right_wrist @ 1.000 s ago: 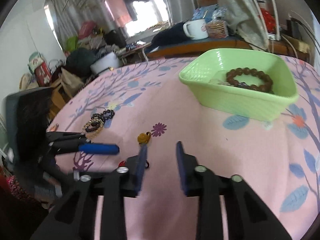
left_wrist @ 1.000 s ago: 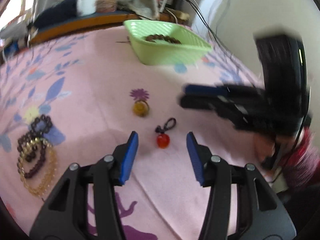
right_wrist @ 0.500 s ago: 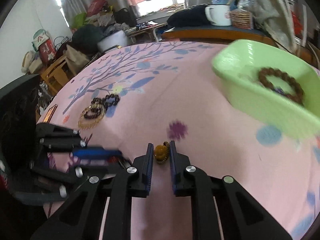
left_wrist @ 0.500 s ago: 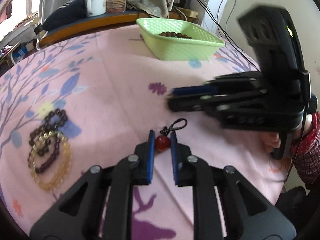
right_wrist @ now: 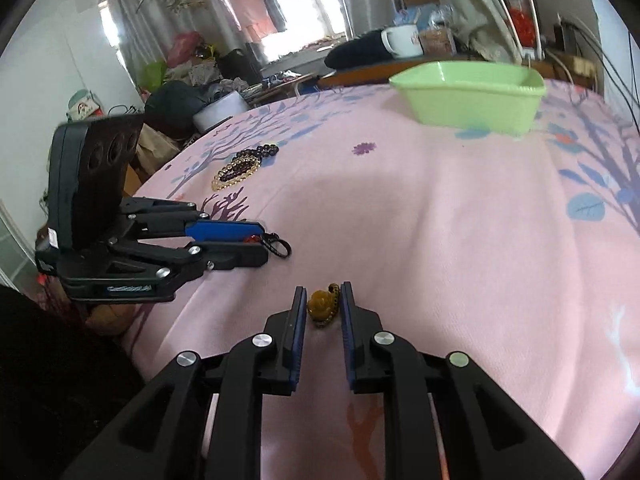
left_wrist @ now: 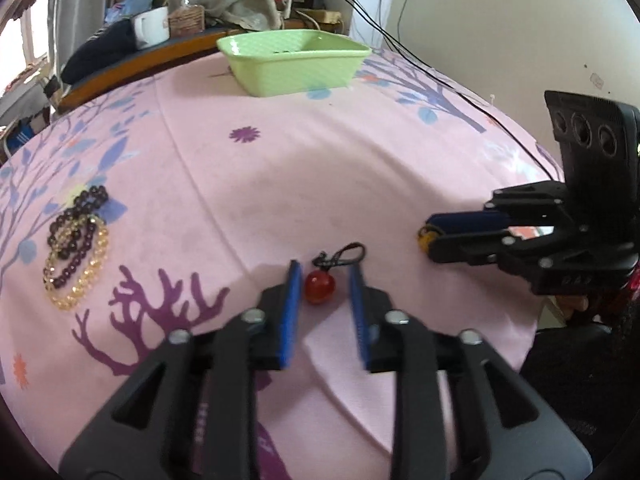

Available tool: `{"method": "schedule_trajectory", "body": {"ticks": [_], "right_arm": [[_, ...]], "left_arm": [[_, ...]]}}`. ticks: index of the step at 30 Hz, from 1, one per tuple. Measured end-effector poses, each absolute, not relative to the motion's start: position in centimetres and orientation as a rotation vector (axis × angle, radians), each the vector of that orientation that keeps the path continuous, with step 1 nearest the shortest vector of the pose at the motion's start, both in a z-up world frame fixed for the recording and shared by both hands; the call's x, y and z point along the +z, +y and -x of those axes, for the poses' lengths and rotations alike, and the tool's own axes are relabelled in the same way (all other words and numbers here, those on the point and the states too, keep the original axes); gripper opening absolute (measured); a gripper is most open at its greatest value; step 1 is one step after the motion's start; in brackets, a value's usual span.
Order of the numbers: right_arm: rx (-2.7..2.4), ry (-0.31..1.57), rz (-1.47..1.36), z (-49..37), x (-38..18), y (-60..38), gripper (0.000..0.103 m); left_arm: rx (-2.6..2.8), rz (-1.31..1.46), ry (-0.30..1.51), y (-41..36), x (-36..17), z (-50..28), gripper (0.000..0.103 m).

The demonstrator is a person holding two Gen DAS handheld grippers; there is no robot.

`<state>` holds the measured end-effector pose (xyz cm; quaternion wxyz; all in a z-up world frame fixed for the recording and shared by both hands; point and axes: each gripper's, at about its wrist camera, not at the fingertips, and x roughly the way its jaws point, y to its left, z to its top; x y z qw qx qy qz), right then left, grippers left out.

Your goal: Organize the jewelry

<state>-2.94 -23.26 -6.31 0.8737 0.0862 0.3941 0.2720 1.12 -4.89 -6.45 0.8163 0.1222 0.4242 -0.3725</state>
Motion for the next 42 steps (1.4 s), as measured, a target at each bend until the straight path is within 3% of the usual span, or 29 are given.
{"method": "schedule_trajectory", "body": {"ticks": [2, 5, 7, 9, 14, 17, 18, 19, 20, 26, 31, 37, 42], "right_arm": [[0.557, 0.824, -0.160, 2.9, -6.1, -23.0, 0.000], [0.565, 0.817, -0.128, 3.2, -5.9, -22.4, 0.001], [0.571, 0.807, -0.107, 3.4, -5.9, -22.1, 0.012], [0.555, 0.802, -0.079, 3.5, -5.9, -21.9, 0.014], [0.522, 0.807, -0.049, 3.8, -6.1, -22.2, 0.015], [0.512, 0.795, 0.016, 4.2, -6.2, -21.5, 0.015], [0.506, 0.788, 0.046, 4.4, -6.2, -21.2, 0.011], [0.500, 0.784, 0.071, 4.5, -6.2, -20.8, 0.000], [0.507, 0.784, 0.080, 4.4, -6.2, -20.7, 0.000], [0.558, 0.826, -0.138, 2.1, -6.0, -23.0, 0.000], [0.559, 0.742, -0.313, -2.0, -3.0, -27.2, 0.000], [0.480, 0.686, -0.328, -11.0, -0.4, -31.8, 0.000], [0.407, 0.753, -0.297, -18.2, -1.5, -33.3, 0.000]], "left_arm": [[-0.783, -0.267, 0.904, -4.9, -6.2, -1.0, 0.044], [-0.782, -0.262, 0.880, -4.8, -5.7, -0.7, 0.045], [-0.777, -0.259, 0.879, -4.5, -5.8, -0.7, 0.045], [-0.768, -0.260, 0.883, -4.5, -5.9, -0.9, 0.045], [-0.771, -0.275, 0.891, -5.1, -6.2, -0.9, 0.045], [-0.756, -0.317, 0.876, -5.5, -6.5, -0.7, 0.036], [-0.753, -0.328, 0.872, -5.5, -6.5, -0.6, 0.029], [-0.756, -0.325, 0.875, -5.4, -6.5, -0.6, 0.019], [-0.762, -0.316, 0.883, -5.3, -6.5, -0.8, 0.014], [-0.848, -0.206, 0.945, -5.1, -5.3, -2.6, 0.014], [-0.885, -0.139, 0.898, -6.2, -2.0, -6.5, 0.014], [-0.868, -0.060, 0.871, -10.2, 1.6, -16.5, 0.014], [-0.799, -0.021, 0.942, -13.8, 0.7, -24.1, 0.014]]}}
